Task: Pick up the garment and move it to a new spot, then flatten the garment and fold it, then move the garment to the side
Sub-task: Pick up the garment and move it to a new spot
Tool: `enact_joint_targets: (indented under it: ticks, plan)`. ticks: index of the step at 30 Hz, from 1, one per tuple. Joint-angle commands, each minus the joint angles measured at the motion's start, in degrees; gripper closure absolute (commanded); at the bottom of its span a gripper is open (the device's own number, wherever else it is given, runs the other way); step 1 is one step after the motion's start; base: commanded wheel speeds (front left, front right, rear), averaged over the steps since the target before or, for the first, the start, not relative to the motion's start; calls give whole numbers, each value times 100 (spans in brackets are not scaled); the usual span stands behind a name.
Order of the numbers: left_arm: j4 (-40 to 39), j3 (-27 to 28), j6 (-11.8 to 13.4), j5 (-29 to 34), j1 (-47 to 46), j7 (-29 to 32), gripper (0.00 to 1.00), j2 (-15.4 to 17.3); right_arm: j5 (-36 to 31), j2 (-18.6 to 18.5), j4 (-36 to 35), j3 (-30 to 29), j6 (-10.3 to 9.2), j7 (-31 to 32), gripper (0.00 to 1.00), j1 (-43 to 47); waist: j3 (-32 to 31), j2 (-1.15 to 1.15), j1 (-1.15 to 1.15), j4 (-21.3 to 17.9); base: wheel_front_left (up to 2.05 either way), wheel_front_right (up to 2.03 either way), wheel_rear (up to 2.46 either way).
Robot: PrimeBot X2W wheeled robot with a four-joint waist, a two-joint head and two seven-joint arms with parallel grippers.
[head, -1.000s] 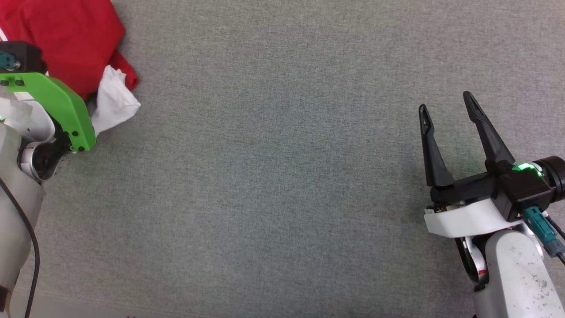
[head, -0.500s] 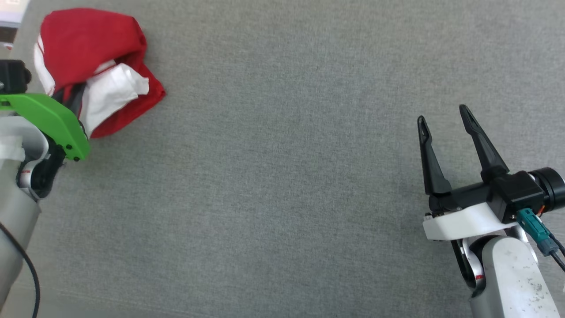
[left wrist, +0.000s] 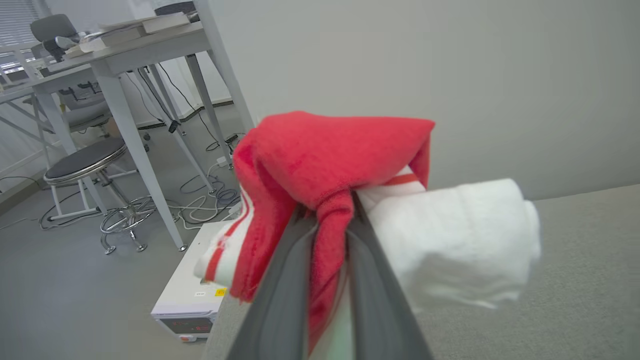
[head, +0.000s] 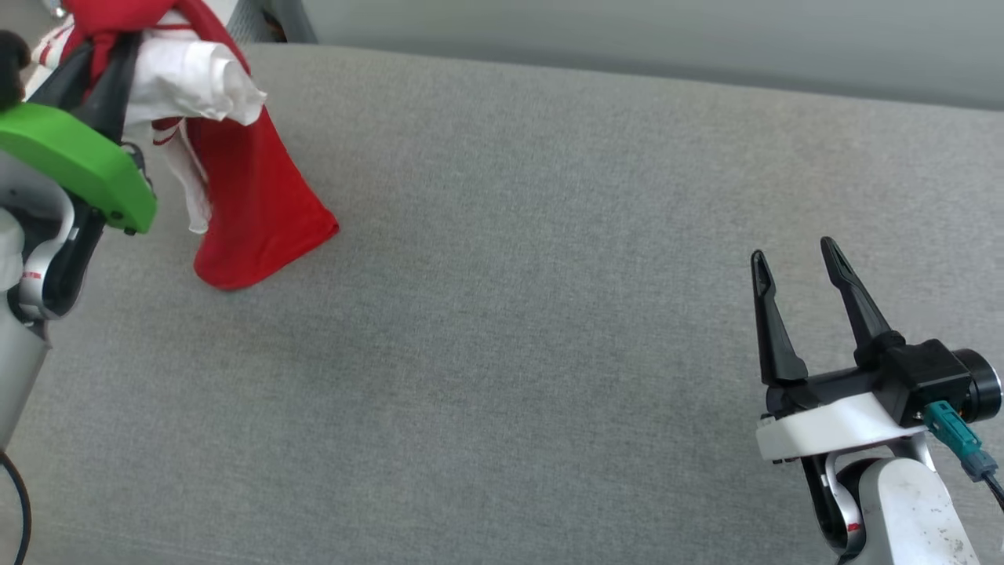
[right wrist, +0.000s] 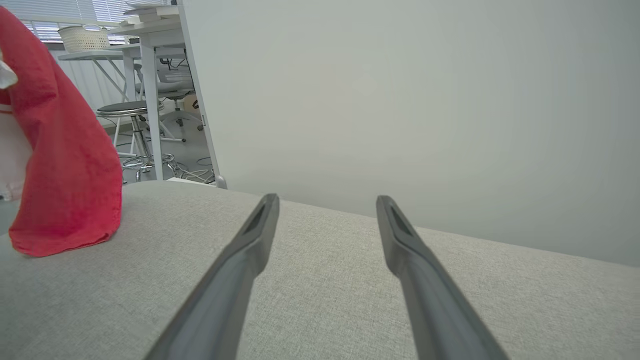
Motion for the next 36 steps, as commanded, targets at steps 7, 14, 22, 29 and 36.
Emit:
enact_joint_targets:
  ticks: [7, 14, 22, 29, 36]
  plan:
    - [-972, -234, 333, 163, -141, 398, 100, -196, 185, 6, -2, -148, -6, -35, 0, 134, -449, 0, 0, -517, 0, 0, 0]
    - [-1306, -785, 356, 180, -176, 792, 100, -911, 225, 6, -8, -429, -6, -35, 0, 104, -409, 0, 0, -1154, 0, 0, 0]
    - [-912, -2115, 139, 329, 219, 1266, 100, -2262, 389, 7, 33, -1019, -6, -35, 0, 60, -279, 0, 0, -1848, 0, 0, 0]
    - [288, -2958, -25, 314, 852, 1297, 20, -3296, 486, 7, 48, -1097, -6, -35, 0, -23, -118, 0, 0, -2281, 0, 0, 0]
    - [1272, -3310, -280, 310, 1021, 1002, 0, -3830, 519, 7, 107, -1060, -6, -35, 0, -14, -81, 0, 0, -2272, 0, 0, 0]
